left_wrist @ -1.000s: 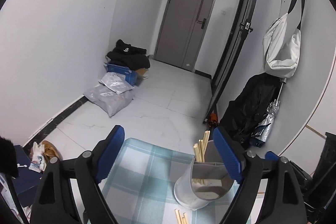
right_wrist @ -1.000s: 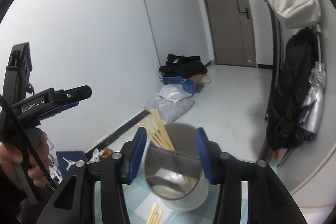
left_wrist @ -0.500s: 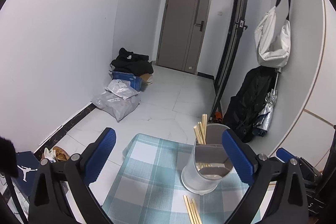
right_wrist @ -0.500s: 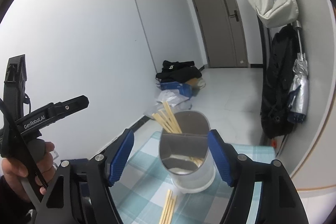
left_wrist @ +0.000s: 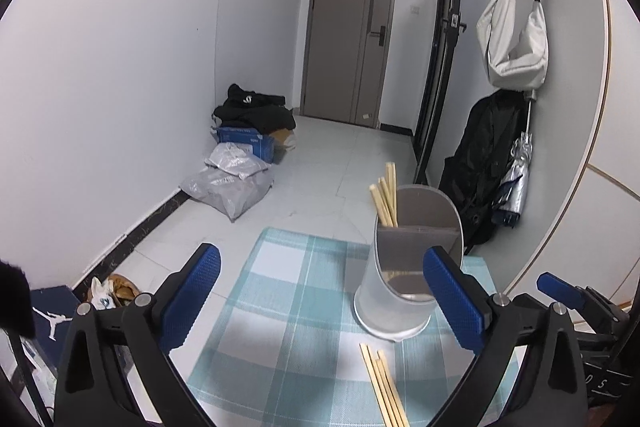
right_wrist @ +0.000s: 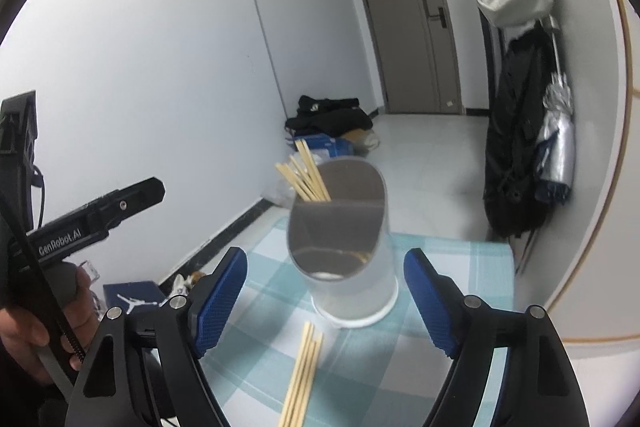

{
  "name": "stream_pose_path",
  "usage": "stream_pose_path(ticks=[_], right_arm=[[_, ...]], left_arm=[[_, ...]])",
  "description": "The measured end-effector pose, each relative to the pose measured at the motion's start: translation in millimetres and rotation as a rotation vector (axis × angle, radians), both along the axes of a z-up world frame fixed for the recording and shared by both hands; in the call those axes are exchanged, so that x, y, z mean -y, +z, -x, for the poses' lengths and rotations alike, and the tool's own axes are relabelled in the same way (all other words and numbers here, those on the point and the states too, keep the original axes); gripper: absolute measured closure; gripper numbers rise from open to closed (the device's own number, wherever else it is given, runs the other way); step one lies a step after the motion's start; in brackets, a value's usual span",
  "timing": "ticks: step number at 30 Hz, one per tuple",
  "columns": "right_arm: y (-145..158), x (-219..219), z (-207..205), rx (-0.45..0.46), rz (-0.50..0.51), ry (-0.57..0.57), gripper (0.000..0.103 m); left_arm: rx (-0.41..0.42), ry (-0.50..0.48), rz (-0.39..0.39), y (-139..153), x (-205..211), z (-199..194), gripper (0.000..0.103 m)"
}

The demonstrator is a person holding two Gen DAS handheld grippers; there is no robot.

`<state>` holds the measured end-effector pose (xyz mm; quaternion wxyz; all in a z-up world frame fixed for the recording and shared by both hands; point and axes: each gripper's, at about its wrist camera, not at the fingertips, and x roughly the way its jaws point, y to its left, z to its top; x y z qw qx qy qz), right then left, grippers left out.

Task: Organize utensils
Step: 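Withdraw both tools from the holder and move them to the chopstick pile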

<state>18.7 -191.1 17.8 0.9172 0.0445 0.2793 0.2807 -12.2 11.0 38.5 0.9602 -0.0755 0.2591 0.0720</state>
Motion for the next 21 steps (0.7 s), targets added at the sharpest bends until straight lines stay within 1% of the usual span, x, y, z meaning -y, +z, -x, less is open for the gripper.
stream_pose_path(ticks=[2,4,7,13,15,18,21], right_arm=[[-6.4,-0.7,-0.1,-0.019,0.020,-0.001,0.022],[-13.2,-2.4,-0.1,-0.026,0.058,-0.004,0.022],[-23.3,-3.9,-3.3,-0.055,0.081,-0.004,0.022],[-57.3,-10.4,-16.9,-0.192,0.117,-0.031,0.022],[-71.7,-16.6,-21.9,-0.242,0.140,-0.022,0.022],[-87.1,-28.1,-27.0,-0.279,0.195,-0.008,0.022],[-99.4,-39.9,-30.9,-0.306,0.230,0.016,0.023]], left_arm=[[-0.006,0.007,0.007,-6.2,-1.4,-1.4,0.003],[-0.028,0.009,0.012,-13.9,-3.2,-6.4,0.003],[-0.058,0.007,0.016,-27.1,-5.7,-13.2,0.003],[-0.162,0.003,0.050,-58.6,-16.1,-23.8,0.003],[-0.203,0.005,0.081,-66.3,-22.0,-27.6,0.003],[-0.239,-0.007,0.119,-72.1,-27.7,-31.0,0.003],[-0.266,-0.043,0.148,-74.9,-27.4,-35.0,0.003]])
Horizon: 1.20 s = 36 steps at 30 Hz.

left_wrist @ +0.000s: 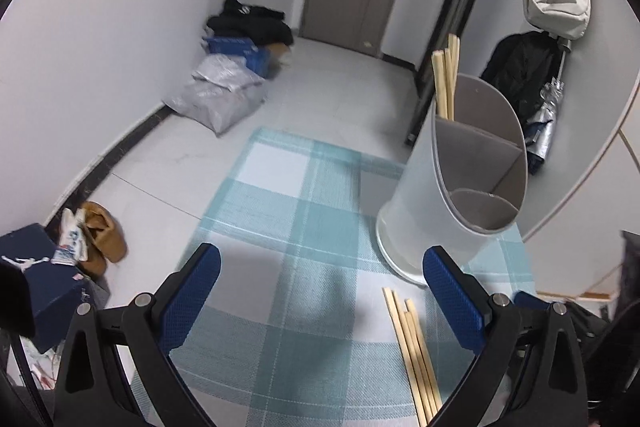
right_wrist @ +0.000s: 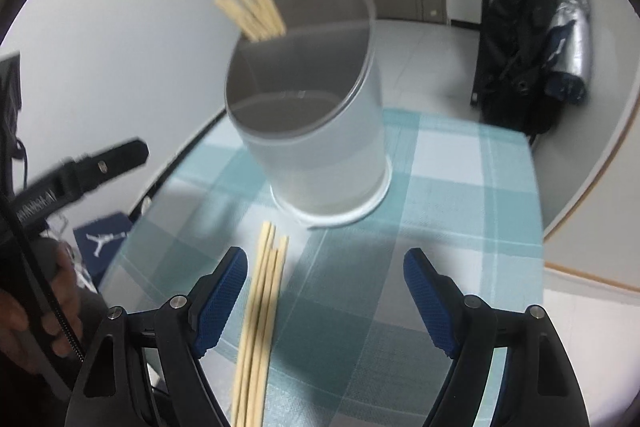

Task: Organize utensils
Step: 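Withdraw both tools from the holder and move them to the chopstick pile, then lower the right tool to the pile and grasp one chopstick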

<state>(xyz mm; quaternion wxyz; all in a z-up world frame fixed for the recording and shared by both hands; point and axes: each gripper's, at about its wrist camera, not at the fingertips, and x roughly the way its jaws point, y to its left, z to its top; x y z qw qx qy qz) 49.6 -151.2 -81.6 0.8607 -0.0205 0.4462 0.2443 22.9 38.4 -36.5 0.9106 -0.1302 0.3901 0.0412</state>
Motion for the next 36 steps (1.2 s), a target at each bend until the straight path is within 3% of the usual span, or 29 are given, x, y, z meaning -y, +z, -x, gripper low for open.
stream_pose_path(ticks=[6,11,16,23,31,36], right_arm=[[-25.7,-21.0,-8.2,-0.053,0.080,0.027,0.038],[-34.7,-24.7,-12.2,-0.090,0.076,0.029,0.042],[-44.4,-35.3,-17.8,-0.100,0.144,0.042,0.052],[-45.0,-44.7,-16.1,-0.070,0.182,0.055,0.059],[-40.3,-45.2,-14.3,-0.111,0.175,0.035,0.067],[-40.3,-43.5,-12.6,-0.086,0.235,0.029,0.076]], left_arm=[[-0.032,-0.001,0.002,-4.3,-3.4,-2.6,0.003],[-0.032,-0.011,-0.014,-4.8,-6.8,-3.1,0.003],[-0.049,0.008,0.009,-8.5,-16.7,-5.7,0.003],[-0.064,0.042,0.014,-11.7,-26.5,-5.9,0.003],[-0.086,0.071,0.033,-16.3,-35.9,-5.3,0.003],[-0.083,0.060,0.022,-15.5,-32.3,-6.3,0.003]])
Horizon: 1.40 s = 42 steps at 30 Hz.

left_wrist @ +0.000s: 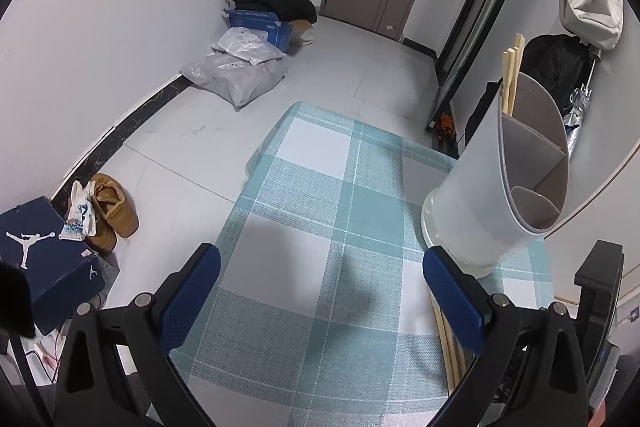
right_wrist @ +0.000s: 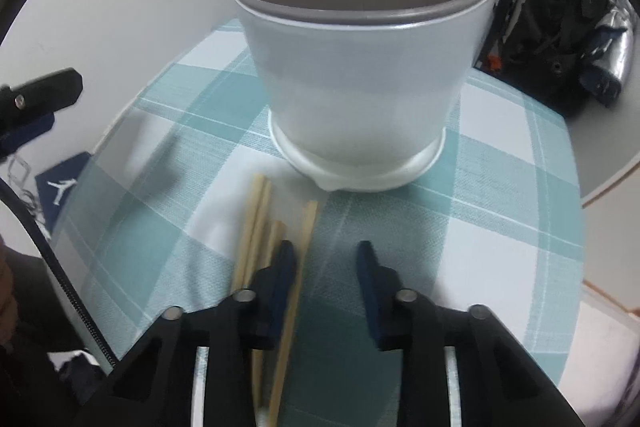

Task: Organize utensils
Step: 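Lower the right tool to the pile and grasp one chopstick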

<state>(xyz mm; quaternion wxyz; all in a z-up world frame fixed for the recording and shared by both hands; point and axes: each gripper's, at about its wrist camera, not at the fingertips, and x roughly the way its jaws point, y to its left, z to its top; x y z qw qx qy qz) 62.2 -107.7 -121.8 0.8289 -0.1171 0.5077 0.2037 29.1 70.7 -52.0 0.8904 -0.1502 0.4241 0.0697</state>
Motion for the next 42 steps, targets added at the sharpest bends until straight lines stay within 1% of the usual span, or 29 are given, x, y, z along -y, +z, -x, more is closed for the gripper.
stream_pose_path(ticks=[7,11,14,15,16,17,19,26,28,29,31,34,36,39,42], right_arm=[[-1.8,-13.3,-2.2,0.025,0.005,0.026,0.075],[-0.8,-19.6,-3.2,0.041,0.000,0.044,0.074],[0.6,-20.4,-3.7,0.031,-0.017,0.046,0.082],[1.2,-19.1,-4.3,0.027,-0.024,0.045,0.091],[2.3,-17.6,-5.3,0.020,-0.036,0.046,0.096],[4.2,-14.9,-7.1,0.008,-0.053,0.043,0.096],[5.4,-8.4,-9.9,-0.017,-0.095,0.030,0.097],[23.4,38.3,-20.3,-0.085,-0.305,-0.084,0.097],[28.0,51.8,-20.4,-0.094,-0.353,-0.113,0.097],[30.8,61.4,-20.6,-0.104,-0.392,-0.134,0.097],[35.1,75.6,-20.5,-0.118,-0.452,-0.165,0.097],[43.9,91.1,-19.9,-0.123,-0.517,-0.196,0.097],[47.7,106.4,-19.5,-0.136,-0.595,-0.230,0.097],[46.3,129.2,-17.2,-0.154,-0.681,-0.271,0.097],[48.8,134.4,-14.9,-0.159,-0.717,-0.282,0.097]], left_arm=[[-0.015,-0.006,-0.017,-1.6,0.4,0.6,0.003],[-0.036,0.001,0.026,-4.9,-5.2,-0.1,0.003],[-0.060,-0.004,0.051,-11.1,-6.2,-2.3,0.003],[-0.079,-0.009,0.050,-14.9,-5.4,-3.7,0.003],[-0.090,-0.014,0.049,-16.8,-3.8,-3.7,0.003],[-0.102,-0.029,0.052,-19.6,-0.9,-4.5,0.003],[-0.119,-0.064,0.055,-22.6,6.4,-5.2,0.003],[-0.174,-0.149,0.045,-32.7,34.7,-8.8,0.003],[-0.208,-0.165,0.027,-39.7,44.3,-11.2,0.003],[-0.218,-0.177,0.019,-41.8,48.5,-11.8,0.003],[-0.231,-0.200,-0.010,-44.7,58.3,-11.8,0.003],[-0.252,-0.230,-0.050,-48.1,69.0,-11.8,0.003],[-0.266,-0.235,-0.085,-50.6,74.1,-11.1,0.003],[-0.295,-0.229,-0.124,-55.9,78.9,-10.3,0.003],[-0.290,-0.230,-0.142,-53.9,82.1,-9.8,0.003]])
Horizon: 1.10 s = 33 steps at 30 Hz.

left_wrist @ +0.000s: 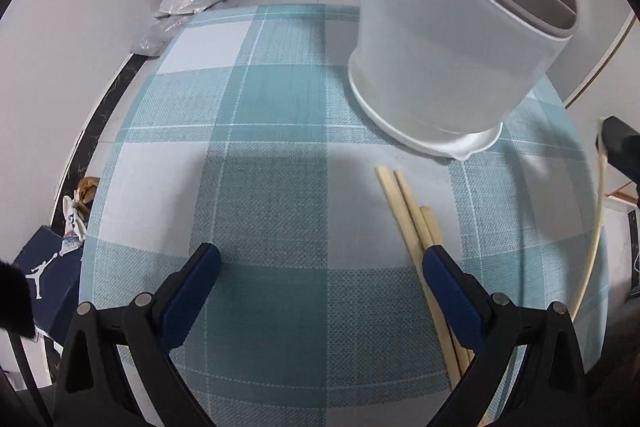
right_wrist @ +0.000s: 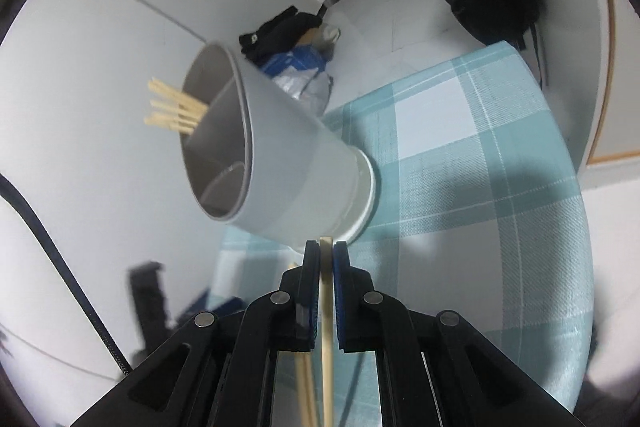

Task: Organize utensils
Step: 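Lower the right tool to the pile and grasp one chopstick, then grasp a chopstick with the left tool while the right tool holds its chopstick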

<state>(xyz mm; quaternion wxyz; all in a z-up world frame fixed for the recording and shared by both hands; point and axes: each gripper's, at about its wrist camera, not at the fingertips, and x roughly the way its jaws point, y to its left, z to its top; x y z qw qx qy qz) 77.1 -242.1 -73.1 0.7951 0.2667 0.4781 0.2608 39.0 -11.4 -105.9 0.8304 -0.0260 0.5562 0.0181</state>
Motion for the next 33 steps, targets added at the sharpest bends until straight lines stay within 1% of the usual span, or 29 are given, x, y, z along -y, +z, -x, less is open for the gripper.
stream_pose_path(ticks=[3,5,8,9,12,14,15,17,18,20,22,23,25,27,29,33], right_arm=[[8.0,-3.1,2.1,0.027,0.007,0.008,0.097],[10.8,-1.5,4.8,0.041,0.017,0.008,0.097],[9.6,1.1,7.7,0.049,0.020,0.000,0.097],[3.9,2.0,3.1,0.050,0.019,-0.004,0.097],[5.0,5.1,3.7,0.065,0.025,-0.010,0.097],[6.3,5.6,4.1,0.074,0.028,-0.009,0.097],[7.3,5.7,5.0,0.079,0.031,-0.009,0.097],[8.3,5.3,6.1,0.081,0.036,-0.008,0.097],[8.1,5.2,6.1,0.080,0.036,-0.008,0.097],[8.0,3.9,6.2,0.078,0.042,-0.004,0.097],[8.7,1.9,6.5,0.086,0.052,0.002,0.097],[9.4,1.0,6.7,0.092,0.059,0.005,0.097],[11.8,0.4,7.3,0.106,0.071,0.002,0.097],[14.1,-0.3,7.7,0.118,0.077,0.005,0.097],[16.8,-1.5,8.4,0.131,0.081,0.007,0.097],[22.6,-6.6,11.7,0.165,0.104,0.015,0.097]], left_arm=[[-0.015,0.015,0.006,-0.1,1.4,-0.5,0.003],[-0.031,0.019,-0.028,-2.6,3.6,-2.7,0.003],[-0.035,0.033,-0.024,-2.6,1.9,-4.9,0.004],[-0.034,0.035,-0.025,-2.2,1.6,-5.8,0.004],[-0.026,0.057,-0.023,-0.8,1.8,-12.6,0.015],[-0.016,0.064,-0.022,1.9,1.5,-15.1,0.032],[-0.012,0.068,-0.018,3.1,2.3,-16.8,0.037],[-0.005,0.073,-0.014,3.9,5.0,-20.2,0.053],[0.000,0.071,-0.015,4.1,7.1,-21.6,0.058],[0.006,0.064,-0.006,3.8,10.5,-21.6,0.083],[0.004,0.065,0.013,3.7,11.4,-23.5,0.094],[0.004,0.071,0.032,3.8,10.3,-23.4,0.097],[0.001,0.085,0.068,4.5,6.4,-22.5,0.099],[-0.002,0.103,0.128,4.5,-0.5,-22.6,0.100],[0.007,0.116,0.130,6.5,-3.5,-21.3,0.100],[0.069,0.120,0.165,19.6,-5.0,-17.9,0.100]])
